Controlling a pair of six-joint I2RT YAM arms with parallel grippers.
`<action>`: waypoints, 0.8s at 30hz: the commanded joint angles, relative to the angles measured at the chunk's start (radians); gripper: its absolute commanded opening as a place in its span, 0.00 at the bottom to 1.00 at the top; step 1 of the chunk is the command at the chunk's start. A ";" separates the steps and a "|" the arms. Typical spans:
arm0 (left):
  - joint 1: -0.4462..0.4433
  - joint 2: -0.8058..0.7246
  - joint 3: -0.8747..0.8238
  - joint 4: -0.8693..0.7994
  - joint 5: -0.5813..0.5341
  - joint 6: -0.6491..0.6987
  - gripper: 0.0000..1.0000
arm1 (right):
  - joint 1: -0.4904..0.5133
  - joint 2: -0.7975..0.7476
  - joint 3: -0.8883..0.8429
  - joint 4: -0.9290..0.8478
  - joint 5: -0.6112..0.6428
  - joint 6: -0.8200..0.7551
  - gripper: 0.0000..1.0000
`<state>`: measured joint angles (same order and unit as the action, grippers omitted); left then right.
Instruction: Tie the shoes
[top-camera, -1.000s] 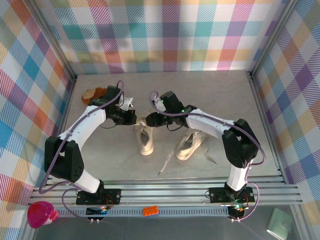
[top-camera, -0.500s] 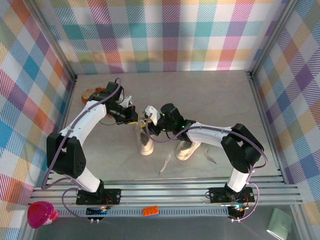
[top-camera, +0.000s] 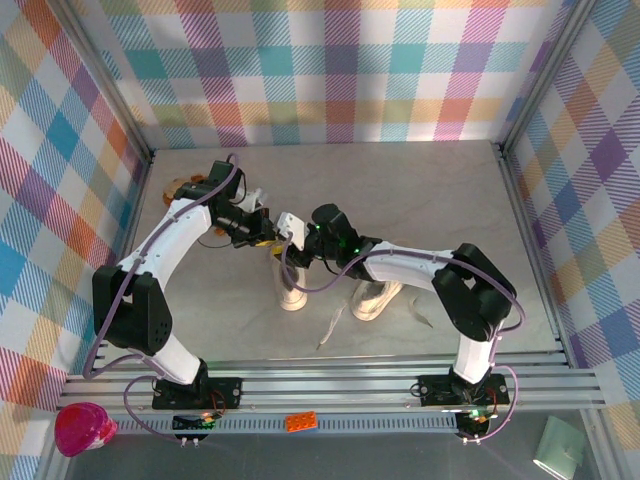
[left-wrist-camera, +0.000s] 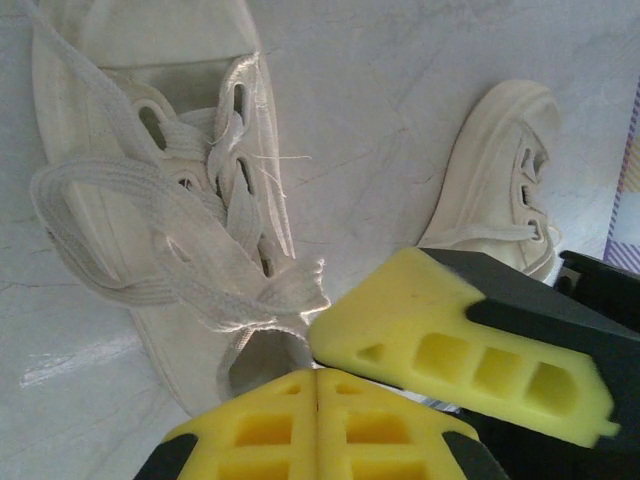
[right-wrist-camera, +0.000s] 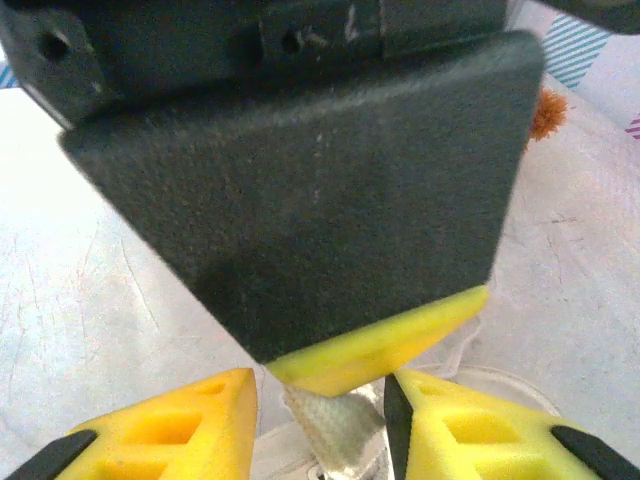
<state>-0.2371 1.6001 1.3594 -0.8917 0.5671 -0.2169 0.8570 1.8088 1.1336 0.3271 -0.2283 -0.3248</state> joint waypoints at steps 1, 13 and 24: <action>0.013 0.001 0.035 -0.028 0.044 -0.016 0.00 | 0.009 0.027 0.047 -0.011 -0.037 -0.057 0.39; 0.071 -0.019 0.027 0.030 0.005 -0.042 0.26 | -0.010 0.031 0.050 0.003 0.025 -0.047 0.00; 0.141 0.141 -0.044 0.308 -0.201 -0.410 0.52 | -0.014 0.023 0.005 0.024 0.007 -0.020 0.00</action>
<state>-0.0956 1.6714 1.3487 -0.6945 0.4095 -0.4862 0.8494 1.8462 1.1534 0.3153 -0.1947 -0.3637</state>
